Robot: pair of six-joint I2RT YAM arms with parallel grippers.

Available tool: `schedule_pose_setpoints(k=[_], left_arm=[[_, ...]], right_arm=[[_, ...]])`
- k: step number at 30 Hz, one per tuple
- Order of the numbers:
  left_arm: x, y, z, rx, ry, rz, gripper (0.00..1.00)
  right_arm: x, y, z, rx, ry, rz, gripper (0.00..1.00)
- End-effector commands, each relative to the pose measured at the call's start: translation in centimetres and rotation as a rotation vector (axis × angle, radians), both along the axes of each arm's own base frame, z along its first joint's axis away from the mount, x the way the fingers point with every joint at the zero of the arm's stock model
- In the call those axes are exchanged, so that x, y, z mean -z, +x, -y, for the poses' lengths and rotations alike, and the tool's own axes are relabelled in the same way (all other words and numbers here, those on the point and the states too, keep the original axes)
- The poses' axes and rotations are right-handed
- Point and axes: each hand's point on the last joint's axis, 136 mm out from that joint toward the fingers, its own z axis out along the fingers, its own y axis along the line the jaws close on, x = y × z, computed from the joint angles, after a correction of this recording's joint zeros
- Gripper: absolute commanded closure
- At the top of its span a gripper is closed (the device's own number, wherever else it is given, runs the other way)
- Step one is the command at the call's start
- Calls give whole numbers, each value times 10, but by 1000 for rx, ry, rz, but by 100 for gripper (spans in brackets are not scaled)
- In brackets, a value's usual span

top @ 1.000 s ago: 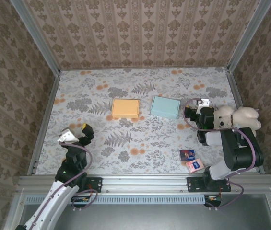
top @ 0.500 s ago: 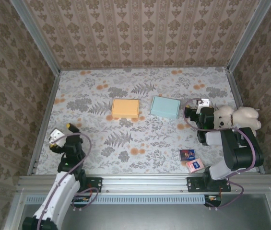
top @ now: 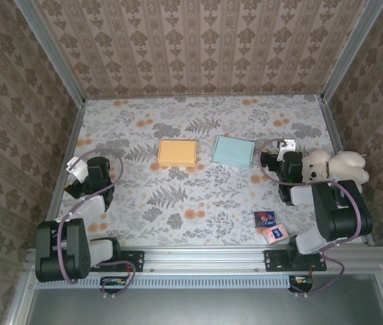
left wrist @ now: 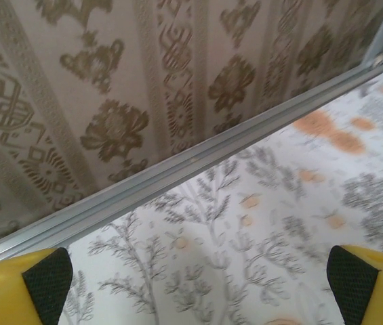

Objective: Fold the paper box

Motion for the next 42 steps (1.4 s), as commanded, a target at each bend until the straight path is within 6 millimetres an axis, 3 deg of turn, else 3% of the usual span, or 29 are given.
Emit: schedule_pose_setpoints(k=[1, 5, 9, 12, 14, 15, 17, 22, 34, 39, 42], left_arm=[[4, 4, 2, 34, -14, -7, 0], [7, 24, 14, 135, -38, -39, 0], [9, 57, 27, 265, -14, -136, 1], [0, 75, 42, 352, 101, -147, 1], [-1, 80, 56, 424, 179, -85, 1], [-10, 82, 62, 423, 224, -47, 0], [-11, 76, 71, 421, 282, -62, 0], [-20, 59, 121, 637, 424, 107, 0], [-18, 73, 188, 806, 674, -36, 0], [-20, 76, 184, 786, 662, -29, 0], [-20, 71, 165, 783, 554, 40, 0]], right_arm=[[-9, 7, -2, -15, -6, 25, 0], [-9, 7, -3, -16, -6, 24, 0], [-9, 7, -3, -16, -6, 25, 0], [-8, 7, -3, -16, -6, 24, 0], [-8, 7, -3, -15, -6, 24, 0], [-9, 7, -2, -15, -5, 25, 0], [-9, 7, -2, -15, -6, 25, 0], [-9, 7, -3, -15, -6, 25, 0], [-9, 7, -2, -15, -6, 26, 0], [-9, 7, -2, -15, -7, 26, 0], [-9, 7, -2, -15, -6, 25, 0]])
